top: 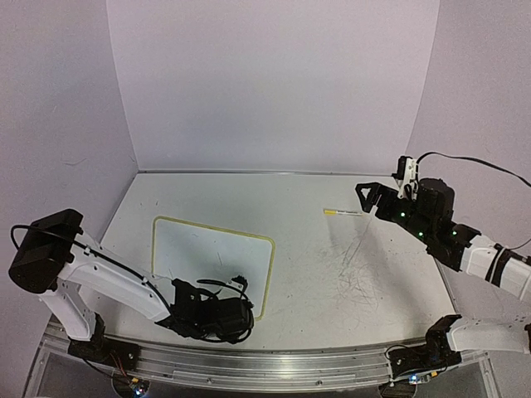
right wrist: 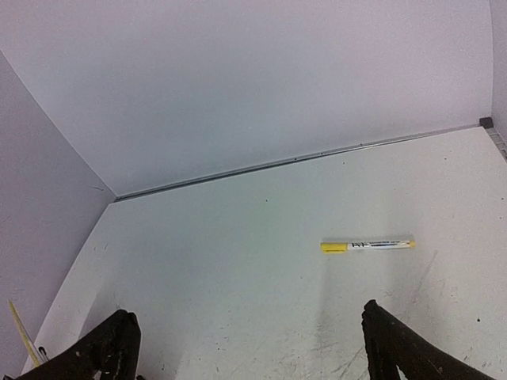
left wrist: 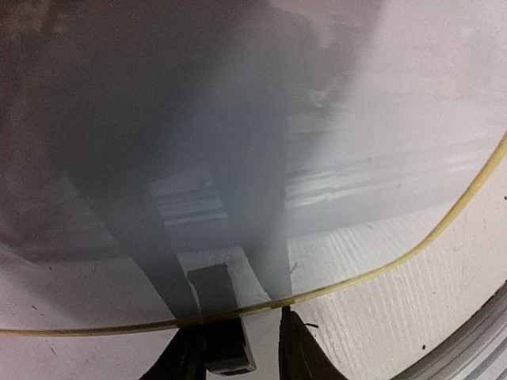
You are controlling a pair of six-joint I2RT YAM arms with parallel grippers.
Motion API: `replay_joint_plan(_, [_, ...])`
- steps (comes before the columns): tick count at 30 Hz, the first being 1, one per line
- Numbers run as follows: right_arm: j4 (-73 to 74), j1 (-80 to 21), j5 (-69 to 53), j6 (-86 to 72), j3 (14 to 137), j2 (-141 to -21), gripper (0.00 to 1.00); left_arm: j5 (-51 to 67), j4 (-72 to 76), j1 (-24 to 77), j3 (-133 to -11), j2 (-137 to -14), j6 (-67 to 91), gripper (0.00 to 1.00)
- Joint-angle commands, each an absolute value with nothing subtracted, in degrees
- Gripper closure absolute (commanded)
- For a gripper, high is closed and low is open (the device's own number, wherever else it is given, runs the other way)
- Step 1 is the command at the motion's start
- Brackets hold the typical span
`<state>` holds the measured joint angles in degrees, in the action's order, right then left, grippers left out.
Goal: Write a sentence on the whiteboard
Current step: Move the whiteboard to the center of the board.
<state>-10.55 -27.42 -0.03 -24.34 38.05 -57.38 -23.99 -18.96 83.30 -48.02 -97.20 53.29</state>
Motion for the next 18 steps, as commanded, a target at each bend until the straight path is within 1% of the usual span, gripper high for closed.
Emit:
replay_joint_plan(1, [-8.6, -27.7, 0.0, -24.0, 37.8, -56.0, 0.02, -27.7, -14.1, 83.1, -53.0, -100.2, 49.4, 0.74])
replay_joint_plan(5, [-7.8, -27.7, 0.0, -23.7, 37.5, -55.6, 0.02, -30.2, -11.3, 82.9, -55.4, -102.3, 46.5, 0.77])
replay_joint_plan(10, [-6.0, -27.7, -1.3, -23.8, 38.2, -57.4, 0.02, -32.0, -7.3, 81.4, -60.4, -107.0, 41.9, 0.84])
replay_joint_plan(13, [-5.0, -28.3, -3.5, -23.8, 38.8, -59.8, 0.02, -33.1, -2.9, 79.9, -62.7, -109.3, 38.6, 0.84])
replay_joint_plan(18, [-2.3, -30.7, -2.9, -23.5, 39.1, -62.3, 0.02, -31.7, 2.9, 76.6, -66.5, -112.8, 34.1, 0.84])
